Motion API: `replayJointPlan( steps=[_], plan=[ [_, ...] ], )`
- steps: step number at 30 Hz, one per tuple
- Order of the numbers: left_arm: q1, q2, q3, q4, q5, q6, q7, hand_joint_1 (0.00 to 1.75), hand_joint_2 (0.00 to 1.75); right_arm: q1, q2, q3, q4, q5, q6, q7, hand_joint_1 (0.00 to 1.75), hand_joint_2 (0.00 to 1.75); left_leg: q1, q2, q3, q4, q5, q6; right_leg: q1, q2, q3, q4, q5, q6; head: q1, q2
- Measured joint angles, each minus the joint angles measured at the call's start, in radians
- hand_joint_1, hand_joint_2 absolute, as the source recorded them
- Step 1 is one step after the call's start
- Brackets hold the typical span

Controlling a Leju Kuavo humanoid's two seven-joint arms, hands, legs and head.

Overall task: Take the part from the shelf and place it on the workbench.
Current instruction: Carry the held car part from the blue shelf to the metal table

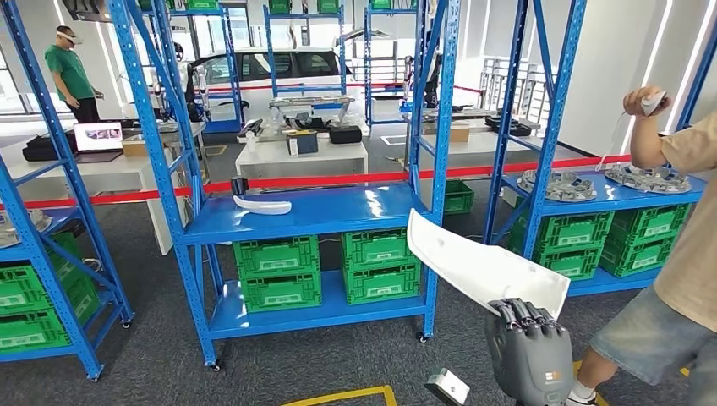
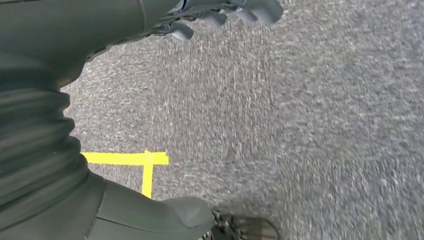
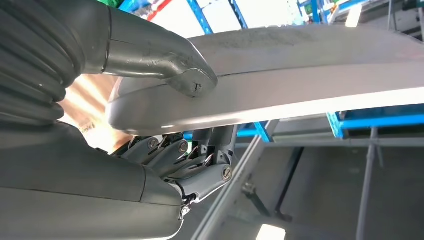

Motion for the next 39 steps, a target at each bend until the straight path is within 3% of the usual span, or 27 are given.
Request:
replayJointPlan(
  steps=[2,4,5,6,7,9,11,12,14,16,19,22,24,25,26,28,29,30,32,39],
  plan=[
    [0.000,0.000,0.000,0.000,0.000,0.000,-0.003,0.00,1.75,0.001,-0.001,0.000,0.000,0.000,-0.001,0.000,1.47,1.75,0.006,0.005,-0.017,-0.006,0.025,0.011,-0.002,0.002,-0.027,0.073,-0.077,0.009,0.001,0.000],
    [0.000,-0.001,0.000,0.000,-0.001,-0.001,-0.004,0.00,1.75,0.002,-0.001,0.000,0.000,0.000,-0.002,0.000,1.47,1.75,0.007,0.006,-0.046,-0.003,0.047,0.014,-0.006,0.003,-0.063,0.202,-0.166,0.019,0.002,0.000],
    [0.000,-0.002,0.000,0.000,-0.002,-0.001,-0.005,0.00,1.75,0.004,-0.001,0.000,0.000,0.000,-0.002,0.000,1.47,1.75,0.008,0.007,-0.063,-0.001,0.058,0.013,-0.007,0.003,-0.071,0.254,-0.184,0.023,0.002,0.000],
    [0.001,-0.003,0.000,0.000,-0.003,-0.002,-0.005,0.00,1.75,0.005,-0.001,0.000,0.000,0.000,-0.002,0.000,1.47,1.75,0.009,0.008,-0.080,0.004,0.069,0.011,-0.009,0.003,-0.065,0.278,-0.180,0.026,0.002,0.000],
    [0.001,-0.003,0.000,0.000,-0.004,-0.003,-0.005,0.00,1.75,0.005,-0.001,0.000,0.001,0.000,-0.002,0.000,1.47,1.75,0.012,0.009,-0.098,0.010,0.078,0.008,-0.011,0.002,-0.041,0.266,-0.158,0.029,0.002,0.000],
    [0.001,-0.004,0.000,0.001,-0.007,-0.006,-0.006,0.00,1.75,0.004,-0.001,0.000,0.001,0.000,-0.002,0.000,1.47,1.75,0.017,0.009,-0.134,0.029,0.092,-0.003,-0.015,0.001,0.055,0.149,-0.122,0.035,0.003,0.000],
    [0.001,-0.004,0.000,0.000,-0.009,-0.008,-0.006,0.00,1.75,0.004,-0.002,0.000,0.001,-0.002,-0.003,-0.001,1.47,1.75,0.018,0.007,-0.158,0.048,0.102,-0.016,-0.013,0.004,0.134,0.035,-0.132,0.027,0.003,0.000],
    [0.001,-0.004,0.000,0.000,-0.010,-0.009,-0.006,0.00,1.75,0.005,-0.002,0.000,0.000,-0.003,-0.003,-0.001,1.47,1.75,0.017,0.006,-0.163,0.054,0.108,-0.023,-0.011,0.006,0.146,0.010,-0.144,0.018,0.002,0.000],
    [0.001,-0.004,0.000,0.001,-0.010,-0.009,-0.006,0.00,1.75,0.006,-0.003,0.000,0.000,-0.006,-0.004,-0.002,1.47,1.75,0.018,0.006,-0.168,0.053,0.117,-0.036,-0.009,0.008,0.136,0.006,-0.139,-0.003,0.000,0.000],
    [0.002,-0.003,0.000,0.001,-0.012,-0.006,-0.006,0.00,1.75,0.007,-0.003,0.000,0.000,-0.007,-0.004,-0.003,1.47,1.75,0.019,0.005,-0.173,0.051,0.095,-0.041,-0.009,0.008,0.125,0.005,-0.136,-0.009,-0.001,0.000],
    [0.002,-0.003,0.000,0.000,-0.012,0.004,-0.006,0.00,1.75,0.010,-0.003,0.000,0.000,-0.009,-0.004,-0.003,1.47,1.75,0.014,0.005,-0.174,0.051,0.026,-0.012,-0.011,0.007,0.118,0.003,-0.129,-0.003,-0.001,0.000],
    [0.002,-0.002,0.000,0.000,-0.011,0.015,-0.006,0.00,1.75,0.011,-0.003,0.000,0.000,-0.009,-0.004,-0.003,1.47,1.75,0.012,0.004,-0.178,0.049,0.016,-0.004,-0.010,0.005,0.115,0.003,-0.113,-0.013,-0.002,0.000],
    [0.002,-0.002,0.000,0.000,-0.011,0.019,-0.006,0.00,1.75,0.011,-0.002,0.000,0.000,-0.009,-0.004,-0.003,1.47,1.75,0.013,0.002,-0.176,0.044,0.033,-0.001,-0.008,0.005,0.112,0.003,-0.107,-0.018,-0.002,-0.001],
    [0.002,-0.002,0.000,0.000,-0.012,0.020,-0.006,0.00,1.75,0.011,-0.002,0.000,0.000,-0.010,-0.004,-0.003,1.47,1.75,0.014,0.000,-0.175,0.037,0.069,0.000,-0.006,0.005,0.110,0.005,-0.105,-0.020,-0.002,0.000],
    [0.002,-0.002,0.000,0.000,-0.012,0.021,-0.005,0.00,1.75,0.011,-0.002,0.000,0.000,-0.010,-0.004,-0.003,1.47,1.75,0.015,-0.002,-0.174,0.030,0.107,-0.007,-0.004,0.005,0.108,0.006,-0.105,-0.020,-0.002,0.000],
    [0.001,-0.002,0.000,0.000,-0.012,0.022,-0.003,0.00,1.75,0.011,-0.002,0.000,0.000,-0.011,-0.004,-0.003,1.47,1.75,0.020,-0.004,-0.176,0.017,0.169,-0.037,-0.002,0.006,0.101,0.010,-0.104,-0.022,-0.002,0.000],
    [0.001,-0.002,0.000,0.001,-0.012,0.022,-0.002,0.00,1.75,0.011,-0.002,0.000,0.000,-0.011,-0.004,-0.003,1.47,1.75,0.021,-0.004,-0.179,0.015,0.172,-0.049,-0.001,0.006,0.098,0.010,-0.104,-0.022,-0.002,0.000],
    [0.001,-0.002,0.000,0.001,-0.012,0.022,-0.001,0.00,1.75,0.011,-0.002,0.000,0.000,-0.011,-0.004,-0.003,1.47,1.75,0.022,-0.004,-0.181,0.014,0.173,-0.054,-0.002,0.006,0.095,0.010,-0.103,-0.022,-0.002,0.000],
    [0.001,-0.002,0.000,0.001,-0.012,0.022,0.002,0.00,1.75,0.011,-0.002,0.000,0.000,-0.012,-0.004,-0.003,1.47,1.75,0.021,-0.005,-0.185,0.015,0.174,-0.049,-0.002,0.005,0.093,0.009,-0.103,-0.022,-0.002,0.000],
    [0.001,-0.002,0.000,0.002,-0.016,0.022,0.008,0.00,1.75,0.010,-0.002,0.000,0.001,-0.015,0.003,0.001,1.47,1.75,0.020,-0.005,-0.193,0.018,0.171,-0.046,-0.003,0.004,0.089,0.007,-0.102,-0.017,-0.002,0.000]
  ],
)
